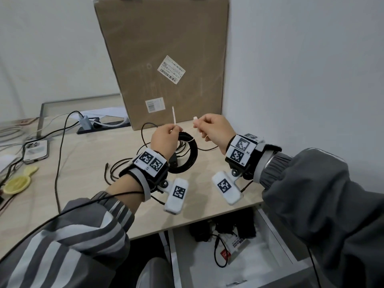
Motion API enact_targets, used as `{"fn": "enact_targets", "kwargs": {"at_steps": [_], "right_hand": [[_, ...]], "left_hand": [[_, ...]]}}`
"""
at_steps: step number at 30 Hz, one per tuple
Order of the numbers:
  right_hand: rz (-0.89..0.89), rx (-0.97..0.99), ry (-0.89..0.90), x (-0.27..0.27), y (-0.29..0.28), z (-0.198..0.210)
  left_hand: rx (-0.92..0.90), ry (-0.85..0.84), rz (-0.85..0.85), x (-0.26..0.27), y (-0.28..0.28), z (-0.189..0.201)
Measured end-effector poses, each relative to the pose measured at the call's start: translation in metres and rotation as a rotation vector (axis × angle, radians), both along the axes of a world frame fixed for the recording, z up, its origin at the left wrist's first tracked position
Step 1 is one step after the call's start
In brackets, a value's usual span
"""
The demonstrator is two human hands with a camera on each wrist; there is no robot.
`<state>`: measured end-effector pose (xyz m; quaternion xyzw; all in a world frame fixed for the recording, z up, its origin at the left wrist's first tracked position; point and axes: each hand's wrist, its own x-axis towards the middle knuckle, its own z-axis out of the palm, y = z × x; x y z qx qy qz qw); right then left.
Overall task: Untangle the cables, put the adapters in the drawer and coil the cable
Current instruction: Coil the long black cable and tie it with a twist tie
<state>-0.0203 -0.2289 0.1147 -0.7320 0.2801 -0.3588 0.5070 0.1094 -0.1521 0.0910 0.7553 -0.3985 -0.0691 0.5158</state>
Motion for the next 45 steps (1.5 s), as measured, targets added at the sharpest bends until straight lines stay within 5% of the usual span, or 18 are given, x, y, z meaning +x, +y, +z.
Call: {"fn": "enact_targets", "kwargs": {"at_steps": [5, 26, 45], "right_hand": [[-0.021, -0.096, -0.004, 0.006, -0.001, -0.002], [0.074, 0.142, -0.284, 0.001, 0.000, -0.014], [0.043, -0.011, -0.275, -0.004, 0.003, -0.008]], "left_hand": [[0.093, -0.173, -0.015, -0.004, 0.005, -0.001], [0.040, -0.366, -0.055, -0.010, 0.017, -0.001], [0.145, -0.547, -0.031, -0.015, 0.022, 0.004]]}}
